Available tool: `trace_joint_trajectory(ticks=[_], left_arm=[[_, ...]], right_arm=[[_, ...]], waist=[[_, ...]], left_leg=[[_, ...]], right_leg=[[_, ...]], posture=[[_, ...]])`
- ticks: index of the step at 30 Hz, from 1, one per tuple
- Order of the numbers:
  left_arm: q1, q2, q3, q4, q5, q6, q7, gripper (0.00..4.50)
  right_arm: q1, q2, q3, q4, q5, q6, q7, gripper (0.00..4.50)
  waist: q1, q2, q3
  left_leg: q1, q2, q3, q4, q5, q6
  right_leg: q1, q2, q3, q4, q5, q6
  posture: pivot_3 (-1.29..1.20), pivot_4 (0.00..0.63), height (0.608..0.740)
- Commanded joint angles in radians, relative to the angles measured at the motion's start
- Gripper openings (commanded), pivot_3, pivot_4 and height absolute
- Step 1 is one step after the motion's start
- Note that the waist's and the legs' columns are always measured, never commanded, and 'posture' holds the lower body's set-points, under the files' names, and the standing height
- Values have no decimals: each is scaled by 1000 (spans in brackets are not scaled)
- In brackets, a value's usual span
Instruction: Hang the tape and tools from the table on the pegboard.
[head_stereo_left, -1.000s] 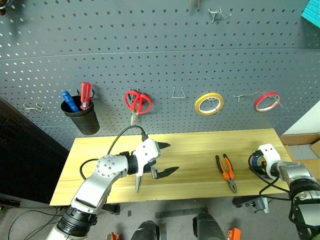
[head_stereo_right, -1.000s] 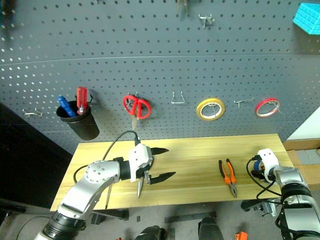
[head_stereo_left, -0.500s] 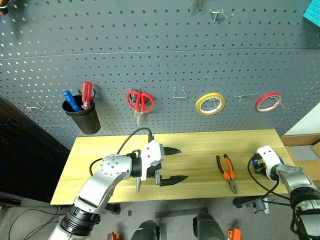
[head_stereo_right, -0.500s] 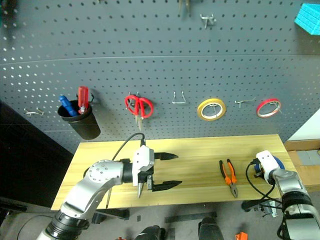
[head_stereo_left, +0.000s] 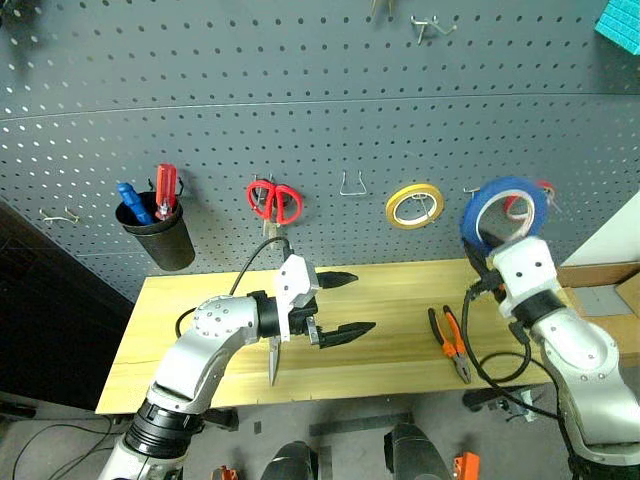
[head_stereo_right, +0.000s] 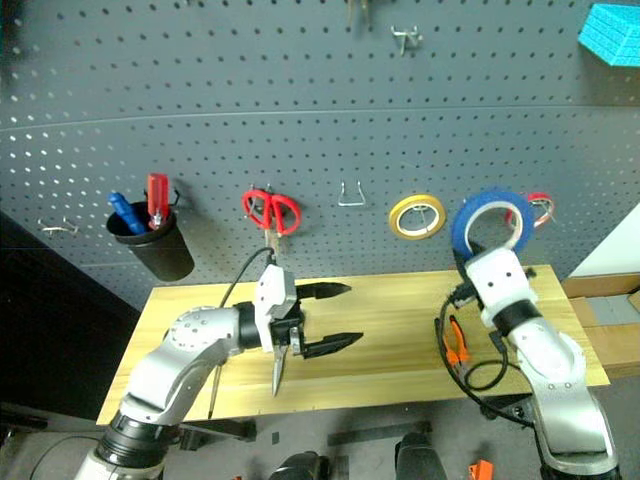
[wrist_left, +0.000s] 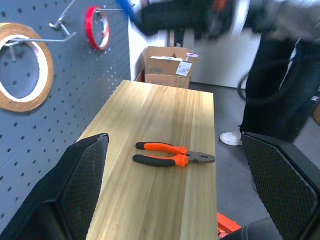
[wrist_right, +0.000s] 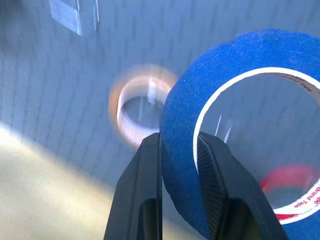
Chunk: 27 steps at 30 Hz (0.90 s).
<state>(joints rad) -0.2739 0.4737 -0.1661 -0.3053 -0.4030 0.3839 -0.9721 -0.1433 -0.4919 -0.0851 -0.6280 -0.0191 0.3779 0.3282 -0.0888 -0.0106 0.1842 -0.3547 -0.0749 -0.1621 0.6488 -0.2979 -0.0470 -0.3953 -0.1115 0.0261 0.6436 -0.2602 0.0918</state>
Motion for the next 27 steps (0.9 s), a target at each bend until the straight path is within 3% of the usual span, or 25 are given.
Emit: trace_joint_trajectory(ticks=[1, 7, 12, 25, 27], left_arm=[[-24, -5, 9, -14, -18, -13, 0, 4500], [-44, -28, 2, -14, -16, -18, 14, 4500], [-61, -46, -5, -22, -11, -18, 28, 4500], [-84, -48, -13, -28, -4, -19, 43, 4500], [-84, -45, -12, -26, -2, -20, 44, 4500]], right_arm=[[-123, -16, -7, 28, 7, 3, 14, 666], [-245, -27, -26, 251, 67, 22, 78, 666], [-329, -57, -27, 407, 87, 2, 123, 666], [-304, -56, -25, 382, 102, 76, 122, 666], [-285, -42, -40, 365, 103, 96, 95, 1371]], waist=[[0, 0, 0], [0, 0, 0], [-4, 0, 0], [-2, 0, 0], [-2, 0, 0]], left_leg=[[0, 0, 0, 0, -1, 2], [-1, 1, -1, -1, -1, 1], [-8, 1, 3, -1, 1, -1], [-8, 0, 10, 0, 1, -1], [-8, 1, 10, 0, 1, -1]], right_leg=[[0, 0, 0, 0, 0, -1], [-1, 1, -1, 0, 2, -3], [-12, 1, 4, 1, 3, -2], [-15, 2, 11, 2, 5, 0], [-15, 2, 11, 2, 5, 0]], posture=[[-228, 166, 740], [-205, 161, 740], [-197, 163, 740], [-194, 170, 740], [-194, 170, 740]])
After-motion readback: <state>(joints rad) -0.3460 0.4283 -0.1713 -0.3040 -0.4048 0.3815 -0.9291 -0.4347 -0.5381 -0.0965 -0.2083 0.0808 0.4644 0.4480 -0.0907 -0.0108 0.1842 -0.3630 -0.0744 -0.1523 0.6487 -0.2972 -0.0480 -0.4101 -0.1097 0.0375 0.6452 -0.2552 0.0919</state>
